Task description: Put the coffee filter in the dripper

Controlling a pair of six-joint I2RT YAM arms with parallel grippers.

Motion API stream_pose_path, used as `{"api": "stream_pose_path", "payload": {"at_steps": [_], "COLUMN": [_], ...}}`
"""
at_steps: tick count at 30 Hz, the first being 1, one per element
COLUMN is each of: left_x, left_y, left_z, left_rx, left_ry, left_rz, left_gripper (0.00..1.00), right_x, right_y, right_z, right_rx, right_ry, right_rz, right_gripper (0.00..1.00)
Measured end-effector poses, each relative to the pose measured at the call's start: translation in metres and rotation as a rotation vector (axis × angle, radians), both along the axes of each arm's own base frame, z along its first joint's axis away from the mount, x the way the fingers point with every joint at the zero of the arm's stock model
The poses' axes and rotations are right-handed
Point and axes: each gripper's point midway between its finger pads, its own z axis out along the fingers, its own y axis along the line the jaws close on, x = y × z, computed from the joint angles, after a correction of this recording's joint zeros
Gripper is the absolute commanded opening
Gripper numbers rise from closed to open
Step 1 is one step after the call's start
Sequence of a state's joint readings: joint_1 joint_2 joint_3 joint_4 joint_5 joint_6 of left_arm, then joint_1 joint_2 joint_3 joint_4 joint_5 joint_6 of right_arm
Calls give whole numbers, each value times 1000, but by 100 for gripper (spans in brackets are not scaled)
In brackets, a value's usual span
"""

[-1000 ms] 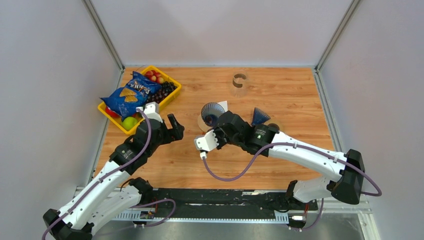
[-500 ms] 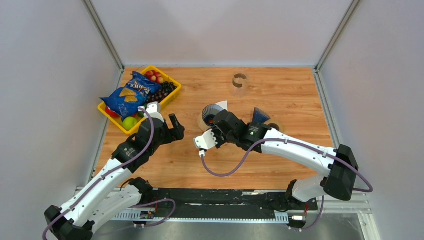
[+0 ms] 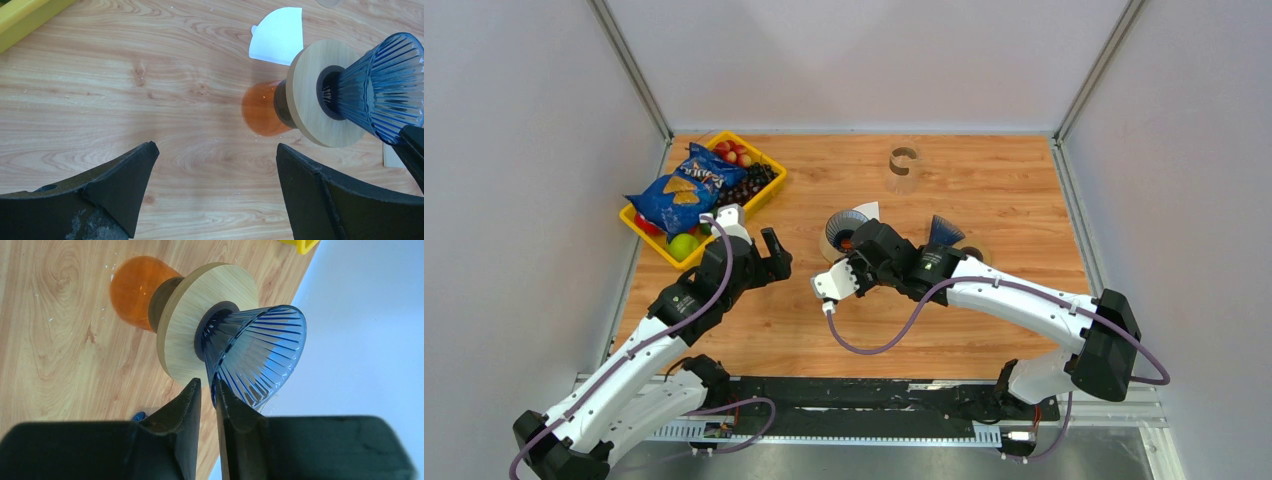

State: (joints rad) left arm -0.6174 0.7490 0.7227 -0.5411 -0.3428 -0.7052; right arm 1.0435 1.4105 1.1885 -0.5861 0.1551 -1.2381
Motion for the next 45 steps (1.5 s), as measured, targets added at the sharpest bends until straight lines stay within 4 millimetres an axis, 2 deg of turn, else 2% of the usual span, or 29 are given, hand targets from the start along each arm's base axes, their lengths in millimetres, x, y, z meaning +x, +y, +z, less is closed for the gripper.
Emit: {"api": "stream_pose_path", "payload": {"at_steps": [9, 12, 13, 14, 15, 19, 23, 25, 27, 31, 33, 37, 42, 45], "left_x": [0, 0, 0, 0, 0, 5, 11, 16, 22, 38, 47, 63, 78, 81], "left_y": [1, 1, 1, 1, 0, -6, -17, -25, -33, -52, -63, -82, -98, -105], "left_z": [0, 0, 0, 1, 3, 25, 54, 66, 72, 80, 82, 80, 67, 55], "left_rx": [3, 3, 3, 4, 4, -20, -71, -95, -105, -100, -95, -76, -58, -54], "left_ry": [1, 1, 1, 2, 1, -38, -101, -131, -140, -127, -116, -84, -30, 7], "left_rz": [3, 3, 2, 2, 0, -20, -54, -77, -96, -140, -163, -207, -253, -275], "left_gripper": [100, 100, 100, 100, 100, 100, 100, 100, 100, 100, 100, 97, 81, 70], "right_x": [-3, -5, -6, -8, -10, -26, -44, -46, -36, 5, 28, 62, 81, 79], "right_y": [3, 7, 9, 11, 14, 21, 14, 7, -4, -28, -39, -51, -48, -40], "right_z": [-1, 3, 7, 13, 20, 63, 123, 152, 182, 211, 209, 172, 112, 90], "right_rx": [4, 15, 27, 44, 65, 197, 436, 587, 768, 1063, 1172, 1261, 1210, 1174], "right_ry": [10, 12, 12, 13, 10, 3, 32, 61, 107, 237, 312, 503, 702, 791], "right_rz": [25, 51, 61, 74, 90, 163, 162, 117, 8, -310, -465, -717, -919, -975], "right_gripper": [51, 75, 80, 93, 99, 100, 100, 100, 100, 98, 95, 90, 79, 70]}}
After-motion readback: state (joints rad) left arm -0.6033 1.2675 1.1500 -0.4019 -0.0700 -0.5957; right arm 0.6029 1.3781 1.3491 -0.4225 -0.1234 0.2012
